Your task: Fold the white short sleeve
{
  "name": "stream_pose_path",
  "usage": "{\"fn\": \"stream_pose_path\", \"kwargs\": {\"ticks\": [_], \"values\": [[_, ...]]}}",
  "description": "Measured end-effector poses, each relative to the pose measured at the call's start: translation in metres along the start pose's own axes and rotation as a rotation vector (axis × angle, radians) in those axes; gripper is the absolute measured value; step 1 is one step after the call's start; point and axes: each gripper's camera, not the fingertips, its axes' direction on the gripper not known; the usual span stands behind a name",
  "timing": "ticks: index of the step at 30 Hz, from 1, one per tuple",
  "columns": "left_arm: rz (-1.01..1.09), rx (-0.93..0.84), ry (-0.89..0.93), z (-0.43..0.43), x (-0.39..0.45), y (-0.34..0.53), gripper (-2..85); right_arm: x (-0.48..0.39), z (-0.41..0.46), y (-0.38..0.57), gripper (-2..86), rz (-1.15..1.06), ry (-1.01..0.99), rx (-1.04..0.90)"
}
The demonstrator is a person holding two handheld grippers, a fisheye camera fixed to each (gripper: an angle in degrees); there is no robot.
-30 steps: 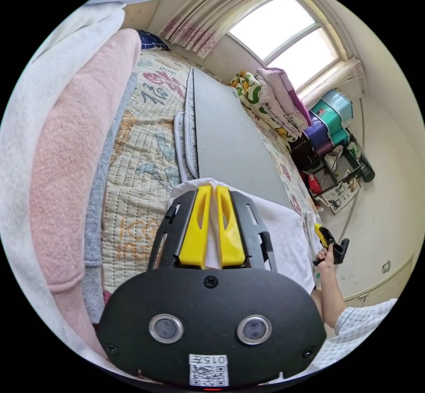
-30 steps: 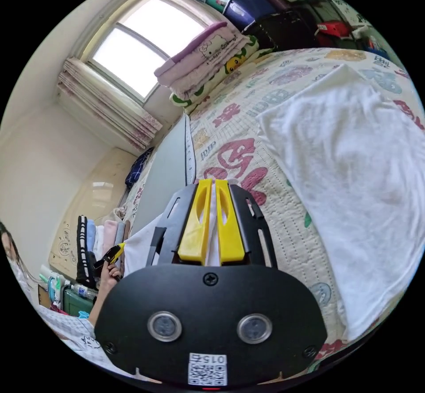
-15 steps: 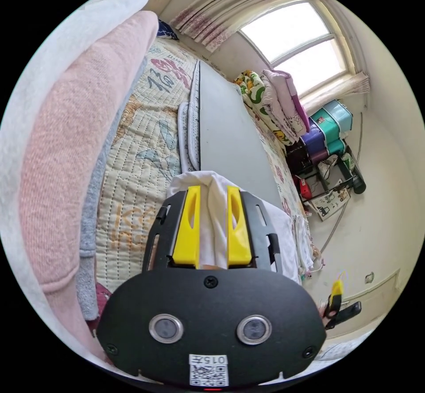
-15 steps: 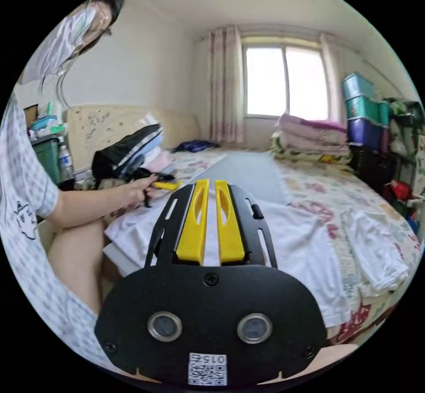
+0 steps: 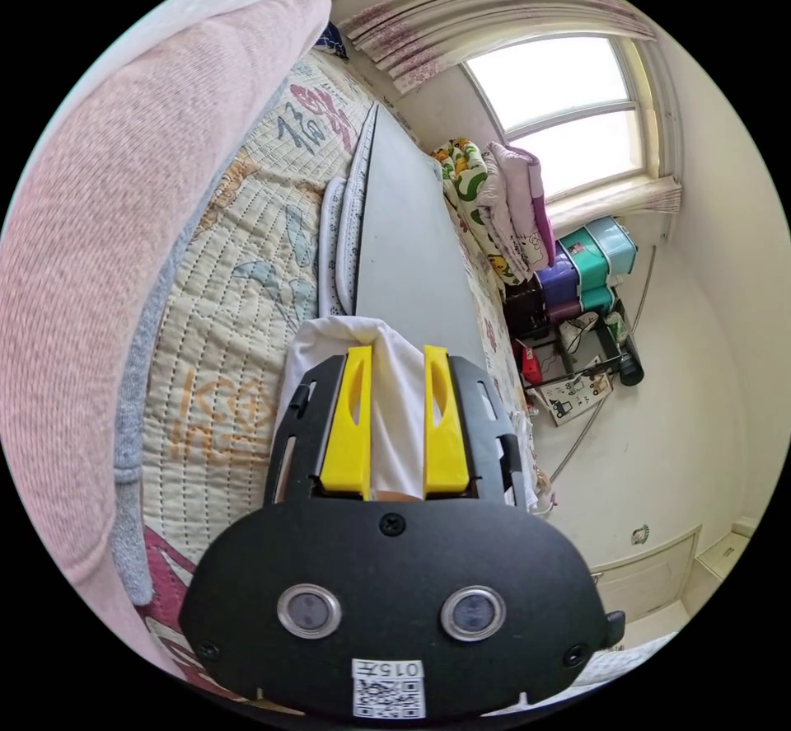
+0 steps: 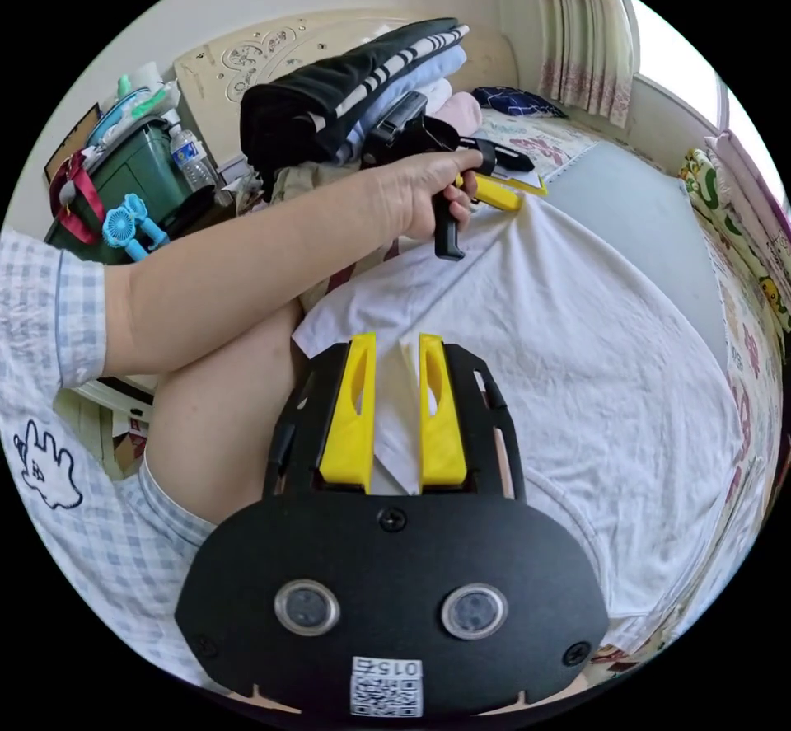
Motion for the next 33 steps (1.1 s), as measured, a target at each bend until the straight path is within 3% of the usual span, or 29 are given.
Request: {"fn": "stream_pose_path", "kwargs": {"ticks": [7, 14, 22, 25, 33], "values": [[-0.003, -0.007, -0.022, 0.0, 0.002, -0.001, 9.5, 0.003, 0.006, 0.008, 2.0, 0.135, -0.008, 0.018], [-0.003, -0.023, -0.035, -0.003, 0.009, 0.0, 9.3, -0.006, -0.022, 0.019, 0.0, 0.09, -0.014, 0.084], [0.035, -0.026, -0.094, 0.0, 0.018, 0.006, 3.2, -0.01, -0.003, 0.035, 0.0, 0.101, 0.032, -0.001], [0.041, -0.012, -0.093, -0.002, 0.025, 0.009, 2.2, -0.004, -0.007, 0.039, 0.3, 0.082, -0.036, 0.011], [0.087, -0.115, -0.033, 0.002, 0.044, 0.021, 7.9, 0.068, -0.082, 0.112, 3.1, 0.233, -0.084, 0.175]]}}
